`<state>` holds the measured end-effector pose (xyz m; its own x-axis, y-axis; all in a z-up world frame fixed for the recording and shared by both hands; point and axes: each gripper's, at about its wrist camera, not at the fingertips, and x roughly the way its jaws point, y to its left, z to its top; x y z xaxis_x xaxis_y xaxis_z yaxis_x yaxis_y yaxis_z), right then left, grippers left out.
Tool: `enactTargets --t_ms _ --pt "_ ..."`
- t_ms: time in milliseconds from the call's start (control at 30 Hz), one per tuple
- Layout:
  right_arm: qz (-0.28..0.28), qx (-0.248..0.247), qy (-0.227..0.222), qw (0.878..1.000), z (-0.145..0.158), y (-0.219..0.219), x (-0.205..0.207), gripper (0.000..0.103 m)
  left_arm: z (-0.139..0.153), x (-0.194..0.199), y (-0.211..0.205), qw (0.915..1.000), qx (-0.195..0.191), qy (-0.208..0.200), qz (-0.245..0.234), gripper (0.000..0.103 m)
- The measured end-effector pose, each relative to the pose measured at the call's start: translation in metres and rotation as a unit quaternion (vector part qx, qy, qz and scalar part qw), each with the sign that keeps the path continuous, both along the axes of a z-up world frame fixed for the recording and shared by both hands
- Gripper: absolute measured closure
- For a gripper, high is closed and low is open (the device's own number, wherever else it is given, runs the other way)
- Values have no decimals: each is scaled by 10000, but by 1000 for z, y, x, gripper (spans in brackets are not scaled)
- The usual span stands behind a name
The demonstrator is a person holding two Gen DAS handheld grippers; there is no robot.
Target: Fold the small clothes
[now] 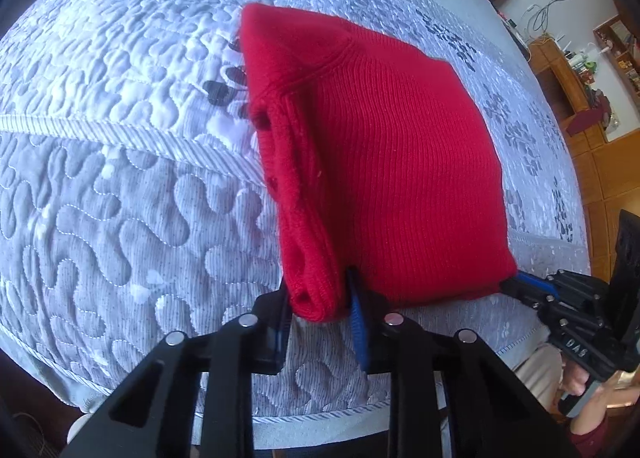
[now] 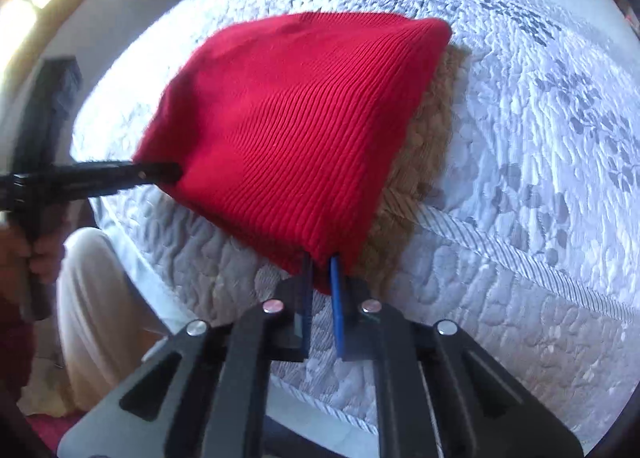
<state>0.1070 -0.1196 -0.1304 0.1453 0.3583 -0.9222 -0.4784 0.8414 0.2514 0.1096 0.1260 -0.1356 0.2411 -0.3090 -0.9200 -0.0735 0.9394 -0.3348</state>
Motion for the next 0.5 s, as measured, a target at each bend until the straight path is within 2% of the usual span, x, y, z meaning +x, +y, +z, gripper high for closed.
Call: enactTargets --t_ms 100,233,267,333,367,433,500 --pt "-22 -237 213 9995 -15 -3 3 100 -12 -1 0 10000 47 15 -59 78" --pt "-26 -282 318 9991 -29 3 6 100 -8 -2 -6 9995 198 -123 -193 74" --pt "-5 -240 309 9992 -24 2 7 98 -5 -3 -6 9994 207 -154 -226 73" --pt "18 -184 335 9993 -13 -2 5 86 4 -2 -6 9991 258 -187 -265 65" --pt "1 -130 324 9994 -5 -5 6 81 10 -2 -4 9989 321 -227 -253 64" --pt "-58 26 218 9997 16 -14 12 81 29 2 6 9982 372 -437 -198 55" --pt "-212 217 263 9992 31 -20 20 81 49 17 17 9973 318 -654 -34 53"
